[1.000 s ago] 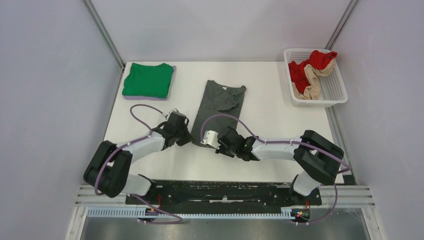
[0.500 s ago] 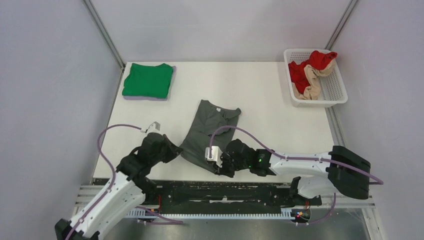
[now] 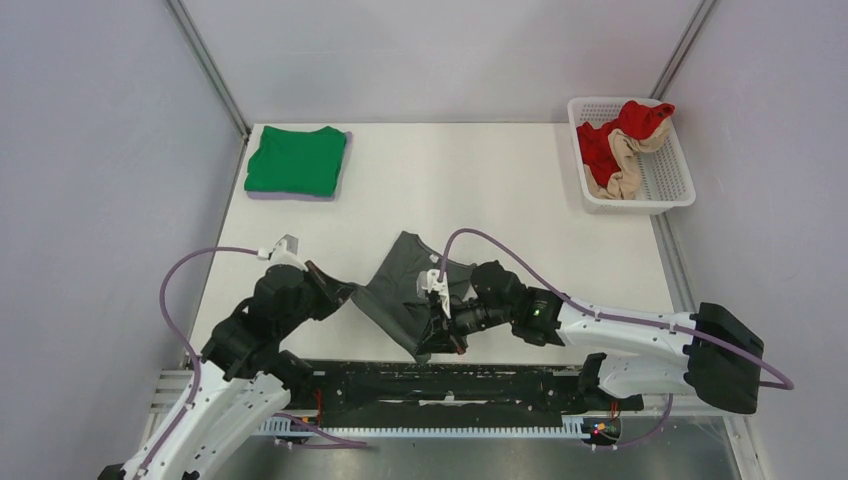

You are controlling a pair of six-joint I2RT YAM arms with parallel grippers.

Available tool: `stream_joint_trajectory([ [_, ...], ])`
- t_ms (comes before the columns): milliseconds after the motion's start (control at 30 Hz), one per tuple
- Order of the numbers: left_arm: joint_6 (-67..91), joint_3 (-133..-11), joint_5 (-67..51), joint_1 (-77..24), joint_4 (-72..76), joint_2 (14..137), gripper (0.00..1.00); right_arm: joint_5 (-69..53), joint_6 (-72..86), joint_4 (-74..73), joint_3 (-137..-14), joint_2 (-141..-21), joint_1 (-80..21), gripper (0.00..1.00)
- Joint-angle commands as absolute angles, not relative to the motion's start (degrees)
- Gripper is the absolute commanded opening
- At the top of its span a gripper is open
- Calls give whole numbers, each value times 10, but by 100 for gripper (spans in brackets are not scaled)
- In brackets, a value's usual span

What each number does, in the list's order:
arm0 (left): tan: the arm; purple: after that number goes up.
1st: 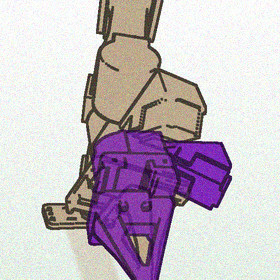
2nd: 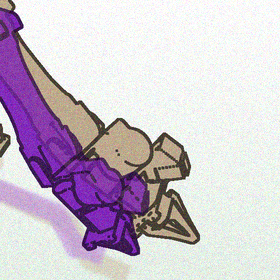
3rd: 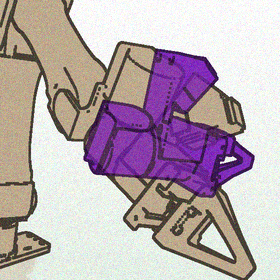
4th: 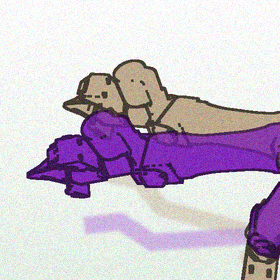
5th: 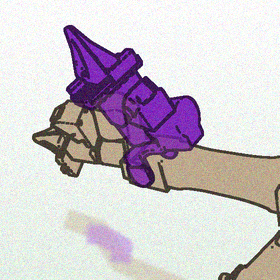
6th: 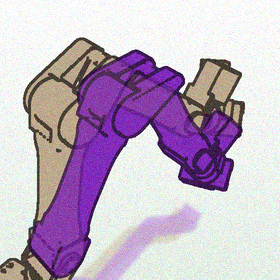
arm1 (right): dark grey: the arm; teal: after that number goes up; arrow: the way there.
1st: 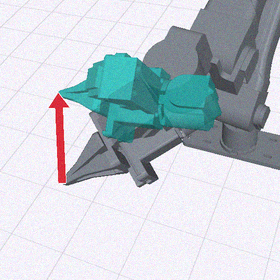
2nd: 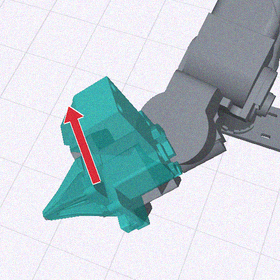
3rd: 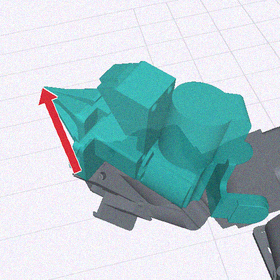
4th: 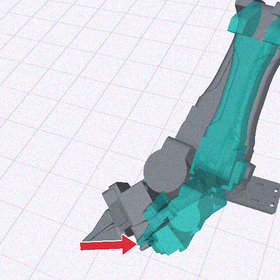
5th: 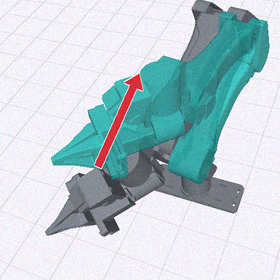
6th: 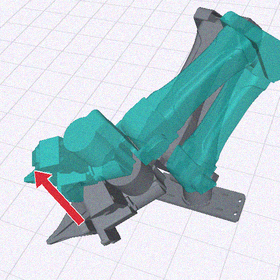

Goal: Fold and stack the t-shirts
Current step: Fold the long partially folded tshirt into a neat square

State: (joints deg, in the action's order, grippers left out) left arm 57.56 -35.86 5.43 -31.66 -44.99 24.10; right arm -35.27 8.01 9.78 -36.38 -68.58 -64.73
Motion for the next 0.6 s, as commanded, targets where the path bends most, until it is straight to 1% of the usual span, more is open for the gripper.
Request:
stream_joint_trajectory([
  [0, 565, -387, 103, -316, -384, 290, 2, -391, 109, 90, -378, -667, -605, 0],
  [267, 550, -403, 126, -316, -242, 412, 2, -357, 67, 23, -382, -652, -487, 0],
  [567, 518, -463, 149, -316, -160, 579, 2, -314, 18, -45, -413, -686, -386, 0],
])
